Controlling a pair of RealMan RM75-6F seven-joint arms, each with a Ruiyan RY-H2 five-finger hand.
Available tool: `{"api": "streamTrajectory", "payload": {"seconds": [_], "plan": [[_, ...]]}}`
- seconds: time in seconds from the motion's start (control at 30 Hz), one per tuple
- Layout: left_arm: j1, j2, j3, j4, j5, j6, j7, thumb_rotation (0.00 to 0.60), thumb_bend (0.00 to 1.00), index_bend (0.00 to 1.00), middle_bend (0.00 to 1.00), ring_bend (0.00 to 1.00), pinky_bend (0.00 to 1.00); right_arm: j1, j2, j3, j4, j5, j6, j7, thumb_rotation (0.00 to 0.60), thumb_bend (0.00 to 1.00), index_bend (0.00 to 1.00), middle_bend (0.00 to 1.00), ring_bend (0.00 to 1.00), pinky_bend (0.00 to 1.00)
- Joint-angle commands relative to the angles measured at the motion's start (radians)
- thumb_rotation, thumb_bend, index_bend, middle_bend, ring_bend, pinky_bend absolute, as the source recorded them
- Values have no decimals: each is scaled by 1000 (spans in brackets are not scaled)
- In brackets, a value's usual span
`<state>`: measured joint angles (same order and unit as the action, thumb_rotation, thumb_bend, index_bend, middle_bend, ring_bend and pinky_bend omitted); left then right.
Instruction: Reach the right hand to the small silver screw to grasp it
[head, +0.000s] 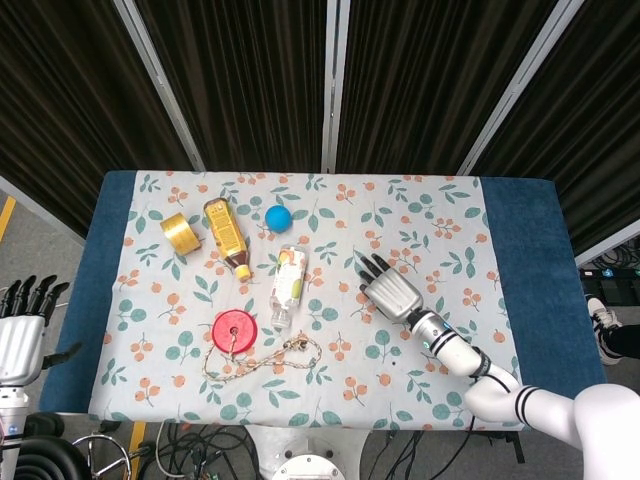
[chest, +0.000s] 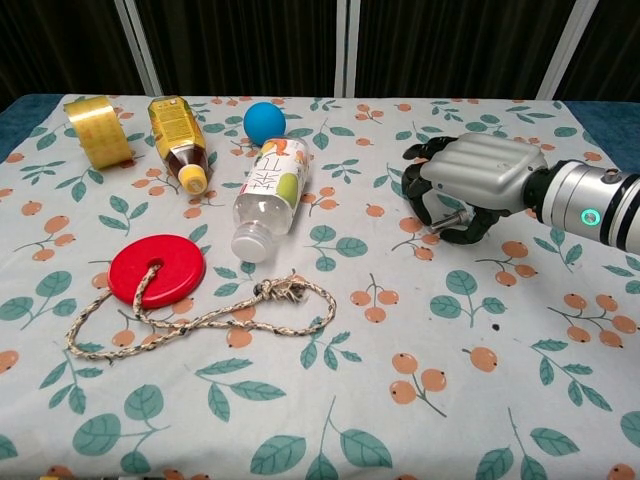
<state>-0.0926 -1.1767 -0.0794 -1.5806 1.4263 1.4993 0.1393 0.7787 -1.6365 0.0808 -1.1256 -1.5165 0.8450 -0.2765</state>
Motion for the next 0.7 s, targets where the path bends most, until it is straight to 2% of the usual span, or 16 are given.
{"api": "streamTrajectory", "payload": {"seconds": [0.03,0.33,0.57,0.7], "plan": [[1,-2,0,4,1,1,-3,600,0,159,88,0,0,1,1,-1,0,2,5,1,600,287,525,243,15,88],[-1,-7,0,11,-1,-3,-6,600,0,159,89,0,0,-18,35,12,-40,40,31,79,600,322,566,254,26,88],[-2,-7,-1,12,-2,-6,-3,600,0,159,89,0,0,-42,74,41,-80,87,35,319,600,322,577,254,26,87],[-2,-7,0,10,-6,-9,-2,600,0,159,89,0,0,-48,97,57,-92,102,15,517,600,321,577,251,26,87]]}}
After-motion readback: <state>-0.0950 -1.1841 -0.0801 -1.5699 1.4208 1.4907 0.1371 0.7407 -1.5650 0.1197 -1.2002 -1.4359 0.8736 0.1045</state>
